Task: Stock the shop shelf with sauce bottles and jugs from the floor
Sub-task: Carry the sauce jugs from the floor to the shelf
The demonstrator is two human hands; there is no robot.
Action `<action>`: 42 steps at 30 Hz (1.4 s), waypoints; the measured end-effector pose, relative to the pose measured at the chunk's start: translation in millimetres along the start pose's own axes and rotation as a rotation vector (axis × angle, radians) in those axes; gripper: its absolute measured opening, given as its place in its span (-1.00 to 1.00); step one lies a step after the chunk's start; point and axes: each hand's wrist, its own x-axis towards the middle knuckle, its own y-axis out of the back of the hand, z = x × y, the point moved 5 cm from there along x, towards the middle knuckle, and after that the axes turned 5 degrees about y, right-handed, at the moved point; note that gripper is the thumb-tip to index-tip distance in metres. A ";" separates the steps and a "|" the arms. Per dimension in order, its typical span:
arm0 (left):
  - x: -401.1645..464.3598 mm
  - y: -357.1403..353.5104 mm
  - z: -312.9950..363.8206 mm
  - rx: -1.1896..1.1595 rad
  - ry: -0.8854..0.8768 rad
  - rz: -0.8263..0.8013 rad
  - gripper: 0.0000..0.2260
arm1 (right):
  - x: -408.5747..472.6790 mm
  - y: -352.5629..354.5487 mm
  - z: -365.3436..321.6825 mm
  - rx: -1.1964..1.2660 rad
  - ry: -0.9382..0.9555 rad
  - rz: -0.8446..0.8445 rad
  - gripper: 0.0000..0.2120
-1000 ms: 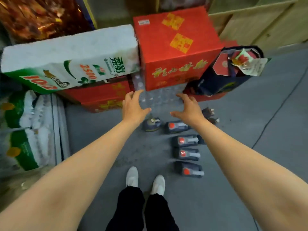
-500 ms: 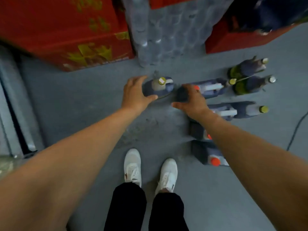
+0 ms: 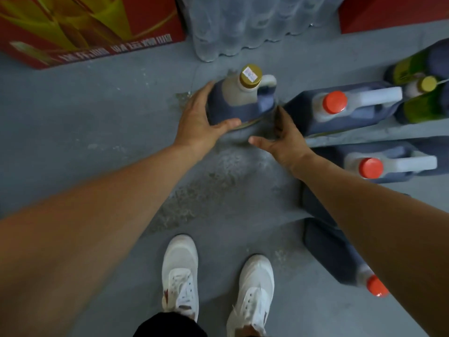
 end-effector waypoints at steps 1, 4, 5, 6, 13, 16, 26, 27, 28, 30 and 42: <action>5.2 -2.9 -2.3 -0.029 -0.006 -0.005 -0.17 | 5.9 -1.4 4.2 0.026 0.003 0.000 0.07; 19.2 -7.8 -4.6 -0.074 -0.034 -0.030 -0.18 | 21.5 -6.4 12.5 0.078 0.016 -0.015 0.06; 23.4 -7.8 -4.2 -0.077 -0.051 -0.033 -0.19 | 26.6 -7.7 13.9 0.086 0.022 -0.018 0.06; 27.2 -8.1 -4.0 -0.082 -0.071 -0.042 -0.22 | 30.9 -8.7 14.0 0.093 0.026 -0.019 0.07; 46.0 -5.4 -12.3 -0.149 -0.110 -0.131 -0.27 | 58.7 -15.8 7.5 0.149 0.093 -0.038 -0.02; 52.5 -1.6 -8.6 -0.174 -0.095 -0.144 -0.30 | 68.7 -15.4 4.6 0.177 0.093 -0.057 -0.10; 69.6 5.1 -8.1 -0.345 0.035 -0.219 -0.34 | 86.6 -16.3 -6.3 0.240 0.099 -0.130 -0.20; 72.9 5.7 -7.9 -0.376 0.052 -0.225 -0.34 | 89.9 -17.8 -6.5 0.247 0.105 -0.130 -0.19; 75.0 6.9 -6.5 -0.403 0.072 -0.228 -0.36 | 92.7 -19.9 -7.3 0.254 0.110 -0.132 -0.18; 78.7 9.5 -5.4 -0.439 0.113 -0.228 -0.41 | 97.8 -22.3 -10.9 0.266 0.106 -0.137 -0.15; -11.7 20.4 -94.9 -0.447 0.667 -0.194 -0.48 | 15.0 -85.9 8.9 0.102 -0.162 -0.361 -0.42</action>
